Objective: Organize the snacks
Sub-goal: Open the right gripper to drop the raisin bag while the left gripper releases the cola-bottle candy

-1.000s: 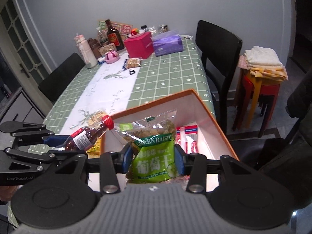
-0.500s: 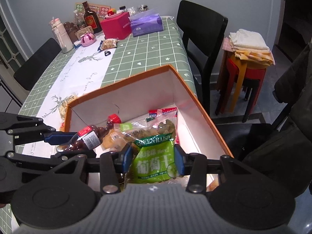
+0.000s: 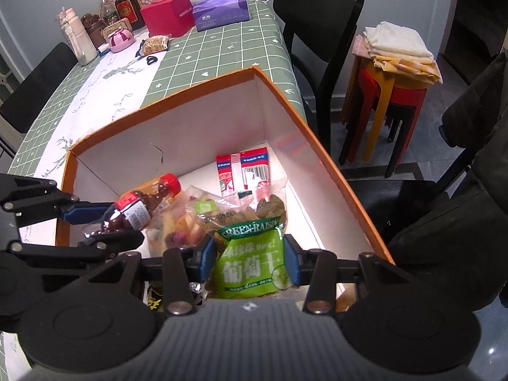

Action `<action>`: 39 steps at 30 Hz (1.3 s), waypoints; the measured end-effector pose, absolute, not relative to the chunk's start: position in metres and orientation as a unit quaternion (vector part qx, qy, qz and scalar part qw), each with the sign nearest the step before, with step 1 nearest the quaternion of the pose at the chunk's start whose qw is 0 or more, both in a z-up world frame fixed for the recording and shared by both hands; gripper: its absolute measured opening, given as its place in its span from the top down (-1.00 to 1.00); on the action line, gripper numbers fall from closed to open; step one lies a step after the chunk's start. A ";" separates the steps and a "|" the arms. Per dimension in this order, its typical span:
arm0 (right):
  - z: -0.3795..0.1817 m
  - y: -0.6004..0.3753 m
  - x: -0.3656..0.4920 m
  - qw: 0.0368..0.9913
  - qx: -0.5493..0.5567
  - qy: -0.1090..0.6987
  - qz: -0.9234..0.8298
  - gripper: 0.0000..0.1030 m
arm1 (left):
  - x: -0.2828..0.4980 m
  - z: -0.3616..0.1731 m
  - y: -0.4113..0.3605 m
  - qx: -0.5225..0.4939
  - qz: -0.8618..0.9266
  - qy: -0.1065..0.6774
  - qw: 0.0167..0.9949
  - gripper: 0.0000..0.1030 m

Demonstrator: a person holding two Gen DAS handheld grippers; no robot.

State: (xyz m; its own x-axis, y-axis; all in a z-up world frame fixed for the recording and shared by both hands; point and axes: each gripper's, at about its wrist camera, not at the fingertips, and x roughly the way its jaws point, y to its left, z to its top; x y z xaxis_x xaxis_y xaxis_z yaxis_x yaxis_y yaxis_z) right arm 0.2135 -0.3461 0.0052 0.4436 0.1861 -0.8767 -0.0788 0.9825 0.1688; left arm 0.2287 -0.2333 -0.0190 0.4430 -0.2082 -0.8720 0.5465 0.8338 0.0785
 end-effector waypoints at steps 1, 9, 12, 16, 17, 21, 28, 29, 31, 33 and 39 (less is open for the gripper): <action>0.004 -0.345 0.214 0.847 0.049 0.524 0.077 0.16 | 0.230 -0.020 -0.234 0.181 -0.224 0.476 0.831 0.35; -0.014 -0.338 0.223 0.833 0.003 0.551 0.043 0.17 | 0.238 -0.028 -0.241 0.234 -0.199 0.474 0.825 0.35; -0.021 -0.335 0.224 0.833 -0.008 0.552 0.041 0.15 | 0.235 -0.033 -0.245 0.262 -0.191 0.466 0.823 0.33; -0.024 -0.340 0.225 0.829 0.014 0.557 0.047 0.10 | 0.235 -0.032 -0.242 0.254 -0.196 0.463 0.827 0.25; -0.023 -0.341 0.225 0.829 0.018 0.556 0.047 0.10 | 0.235 -0.032 -0.241 0.253 -0.195 0.463 0.827 0.19; -0.019 -0.341 0.224 0.831 0.027 0.553 0.048 0.06 | 0.234 -0.026 -0.240 0.246 -0.198 0.460 0.830 0.18; -0.008 -0.341 0.223 0.838 0.039 0.543 0.047 0.06 | 0.229 -0.012 -0.242 0.235 -0.205 0.450 0.837 0.18; -0.007 -0.341 0.222 0.839 0.041 0.541 0.047 0.06 | 0.228 -0.011 -0.243 0.236 -0.205 0.448 0.837 0.18; -0.002 -0.341 0.221 0.841 0.044 0.537 0.047 0.07 | 0.227 -0.009 -0.244 0.237 -0.206 0.447 0.838 0.18; 0.003 -0.341 0.219 0.845 0.046 0.531 0.046 0.07 | 0.225 -0.007 -0.245 0.238 -0.207 0.445 0.838 0.18; 0.017 -0.336 0.214 0.854 0.048 0.515 0.053 0.07 | 0.221 -0.001 -0.244 0.240 -0.205 0.442 0.840 0.18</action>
State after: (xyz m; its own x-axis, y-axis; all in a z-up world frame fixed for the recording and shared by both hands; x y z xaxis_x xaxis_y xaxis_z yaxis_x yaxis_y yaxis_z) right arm 0.2145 -0.3365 0.0173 0.4632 0.1409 -0.8750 -0.0411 0.9896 0.1376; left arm 0.2209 -0.2436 -0.0013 0.5250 -0.1326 -0.8407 0.5572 0.8003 0.2217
